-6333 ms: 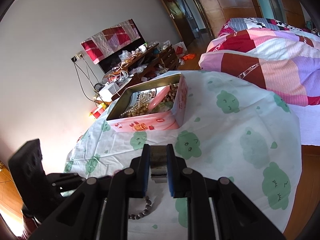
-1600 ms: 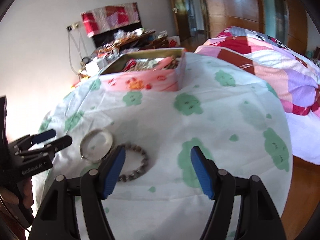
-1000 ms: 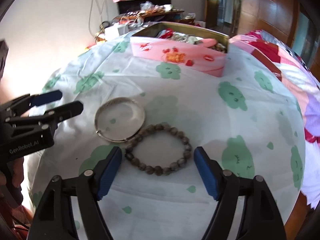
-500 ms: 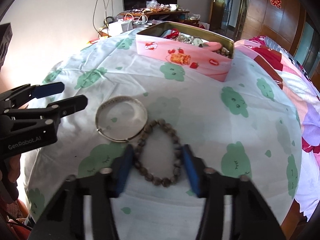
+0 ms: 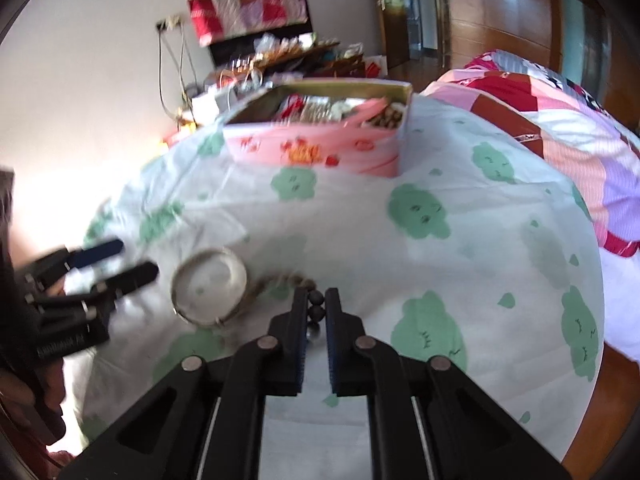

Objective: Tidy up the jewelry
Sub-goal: 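Move the right tool to the dark beaded bracelet and close on it, then grasp the silver bangle with the left tool and lift it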

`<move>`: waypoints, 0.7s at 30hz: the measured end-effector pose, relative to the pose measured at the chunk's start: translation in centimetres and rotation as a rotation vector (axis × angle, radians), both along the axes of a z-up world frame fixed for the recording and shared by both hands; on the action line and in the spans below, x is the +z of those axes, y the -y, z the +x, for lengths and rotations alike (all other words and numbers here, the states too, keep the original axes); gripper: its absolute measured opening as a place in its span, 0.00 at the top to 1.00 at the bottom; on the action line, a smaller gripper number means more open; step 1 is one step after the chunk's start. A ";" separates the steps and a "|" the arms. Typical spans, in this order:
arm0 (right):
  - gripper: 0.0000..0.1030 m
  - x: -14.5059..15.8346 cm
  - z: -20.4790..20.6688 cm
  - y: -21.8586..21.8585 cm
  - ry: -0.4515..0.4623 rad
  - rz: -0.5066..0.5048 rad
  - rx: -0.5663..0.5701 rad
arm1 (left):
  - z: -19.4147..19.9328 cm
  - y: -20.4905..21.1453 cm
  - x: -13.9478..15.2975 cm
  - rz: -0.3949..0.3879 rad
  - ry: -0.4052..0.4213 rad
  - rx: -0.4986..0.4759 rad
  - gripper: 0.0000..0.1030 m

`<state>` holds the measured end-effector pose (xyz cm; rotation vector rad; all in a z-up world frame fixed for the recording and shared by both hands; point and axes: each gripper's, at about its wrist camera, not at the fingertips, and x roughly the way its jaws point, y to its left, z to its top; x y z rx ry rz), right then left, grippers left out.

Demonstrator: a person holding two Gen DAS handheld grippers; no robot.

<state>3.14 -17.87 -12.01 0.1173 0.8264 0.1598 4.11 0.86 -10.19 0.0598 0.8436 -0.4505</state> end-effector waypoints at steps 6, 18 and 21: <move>0.89 0.4 -0.1 0.5 0.032 0.001 -0.026 | 0.5 2.4 -1.3 0.029 -0.064 -0.051 0.33; 0.89 1.3 -0.1 1.3 0.078 0.039 -0.029 | 2.6 3.0 -1.6 0.158 -0.054 0.009 0.97; 0.89 1.4 0.1 1.4 0.082 0.046 -0.033 | 2.5 3.1 -1.7 0.134 -0.040 0.001 0.98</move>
